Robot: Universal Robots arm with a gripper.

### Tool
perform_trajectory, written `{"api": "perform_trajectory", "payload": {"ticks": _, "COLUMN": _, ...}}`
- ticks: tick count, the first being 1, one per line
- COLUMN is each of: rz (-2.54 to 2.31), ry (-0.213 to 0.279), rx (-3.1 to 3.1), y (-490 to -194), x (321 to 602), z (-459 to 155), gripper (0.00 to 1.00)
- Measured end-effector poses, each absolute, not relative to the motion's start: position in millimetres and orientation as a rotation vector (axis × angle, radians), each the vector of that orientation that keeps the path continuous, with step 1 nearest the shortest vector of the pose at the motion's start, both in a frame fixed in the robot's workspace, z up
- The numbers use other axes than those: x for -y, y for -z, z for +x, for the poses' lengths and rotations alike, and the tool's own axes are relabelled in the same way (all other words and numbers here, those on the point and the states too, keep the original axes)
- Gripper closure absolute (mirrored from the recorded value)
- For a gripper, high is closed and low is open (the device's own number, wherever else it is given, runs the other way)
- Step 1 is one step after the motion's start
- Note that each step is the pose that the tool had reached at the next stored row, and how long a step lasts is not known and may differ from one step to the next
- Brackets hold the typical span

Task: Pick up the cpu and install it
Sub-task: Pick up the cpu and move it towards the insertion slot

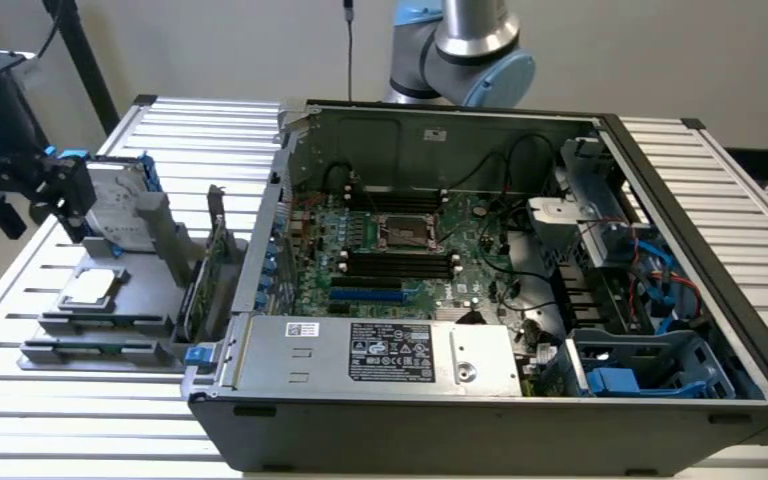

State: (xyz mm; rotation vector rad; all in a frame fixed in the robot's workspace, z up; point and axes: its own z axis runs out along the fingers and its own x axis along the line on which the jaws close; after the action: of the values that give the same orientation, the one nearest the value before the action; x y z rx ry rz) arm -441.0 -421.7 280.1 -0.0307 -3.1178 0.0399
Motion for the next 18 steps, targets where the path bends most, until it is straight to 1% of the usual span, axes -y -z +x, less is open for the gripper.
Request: {"api": "perform_trajectory", "payload": {"ticks": 18, "rz": -0.031, "ry": -0.039, "rx": 3.118, "y": -247.4, "x": 424.2, "z": -437.7, "gripper": 0.29}}
